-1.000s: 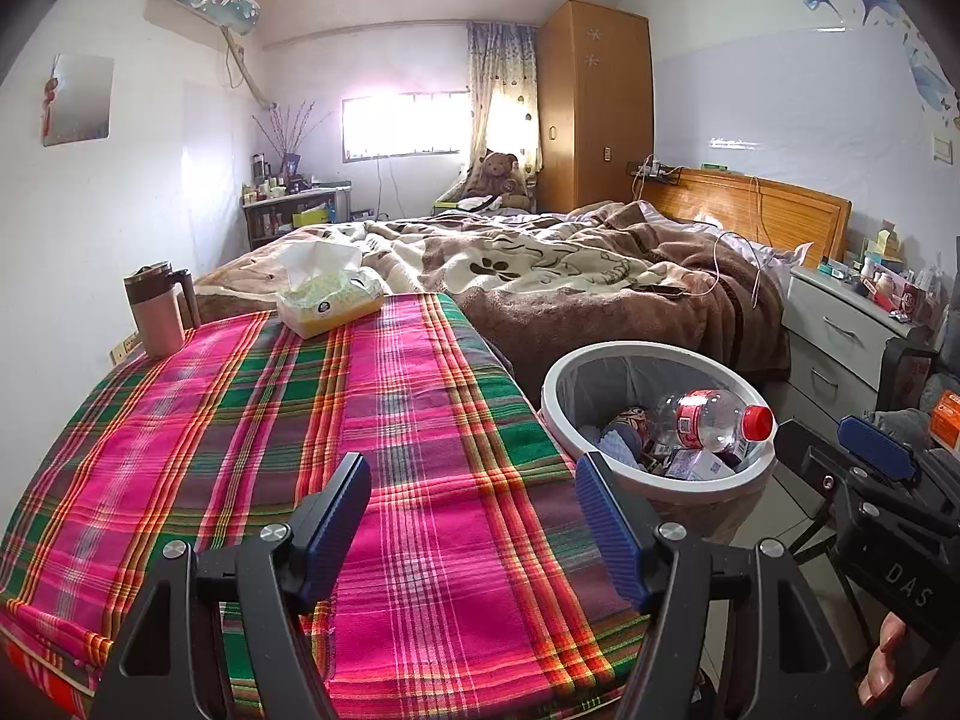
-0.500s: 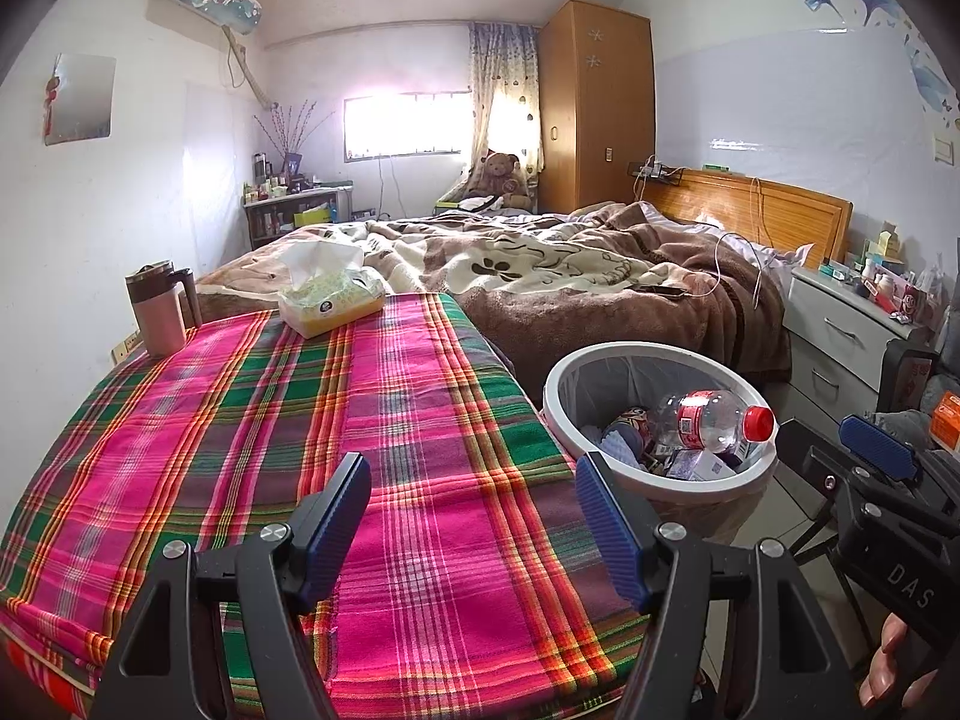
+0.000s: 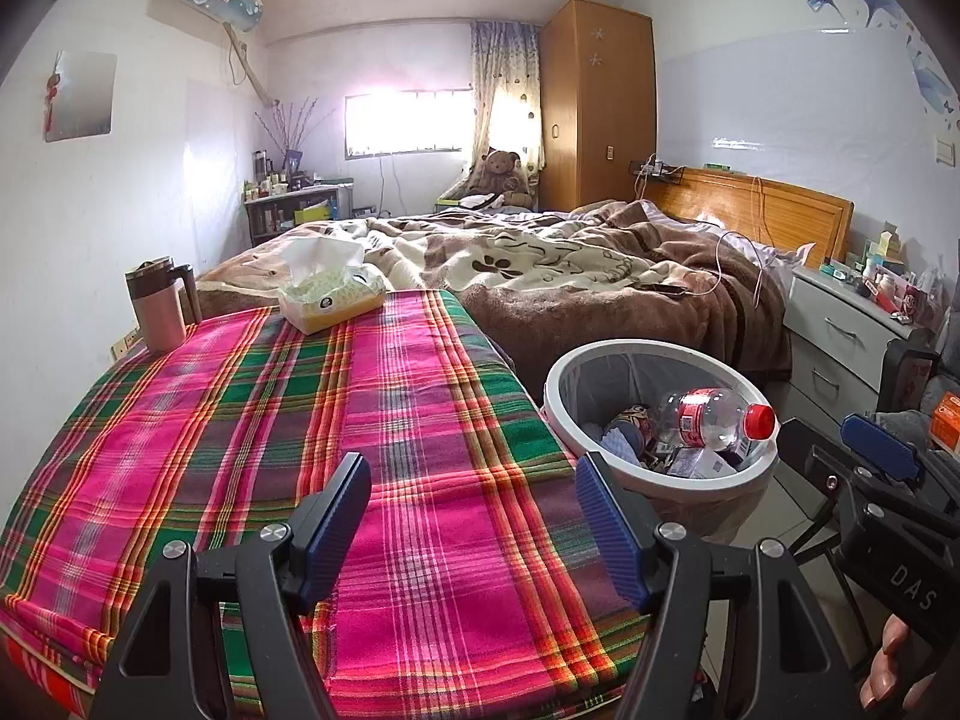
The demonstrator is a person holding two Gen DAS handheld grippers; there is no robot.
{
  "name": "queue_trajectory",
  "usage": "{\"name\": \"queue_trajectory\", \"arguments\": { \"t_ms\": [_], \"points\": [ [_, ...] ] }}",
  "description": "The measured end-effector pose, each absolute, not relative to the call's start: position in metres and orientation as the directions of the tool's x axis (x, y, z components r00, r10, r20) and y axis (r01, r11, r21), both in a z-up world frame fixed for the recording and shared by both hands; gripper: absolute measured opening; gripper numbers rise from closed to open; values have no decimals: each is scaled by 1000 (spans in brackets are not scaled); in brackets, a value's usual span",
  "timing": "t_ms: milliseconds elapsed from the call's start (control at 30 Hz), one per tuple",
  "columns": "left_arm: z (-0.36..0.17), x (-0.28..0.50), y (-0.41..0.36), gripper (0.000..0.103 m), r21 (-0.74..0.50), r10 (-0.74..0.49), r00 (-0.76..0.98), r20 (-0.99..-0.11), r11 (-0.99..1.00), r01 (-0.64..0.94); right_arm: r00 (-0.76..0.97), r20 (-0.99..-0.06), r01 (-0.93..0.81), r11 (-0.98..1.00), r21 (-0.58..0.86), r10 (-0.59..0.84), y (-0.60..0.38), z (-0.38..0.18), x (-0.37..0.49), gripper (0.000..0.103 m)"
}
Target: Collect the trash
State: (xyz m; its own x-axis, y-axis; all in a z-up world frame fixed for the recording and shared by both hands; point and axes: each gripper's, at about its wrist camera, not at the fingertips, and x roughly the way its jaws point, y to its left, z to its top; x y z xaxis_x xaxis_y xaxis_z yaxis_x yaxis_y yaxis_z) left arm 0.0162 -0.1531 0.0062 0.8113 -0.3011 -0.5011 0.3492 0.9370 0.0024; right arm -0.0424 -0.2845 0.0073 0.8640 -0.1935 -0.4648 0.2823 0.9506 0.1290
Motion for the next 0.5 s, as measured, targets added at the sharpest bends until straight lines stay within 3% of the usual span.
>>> {"name": "queue_trajectory", "arguments": {
  "t_ms": [500],
  "points": [
    [4,15,-159,70,11,-299,807,-509,936,353,864,-465,282,951,129,-193,-285,8,-43,74]
  ]
}}
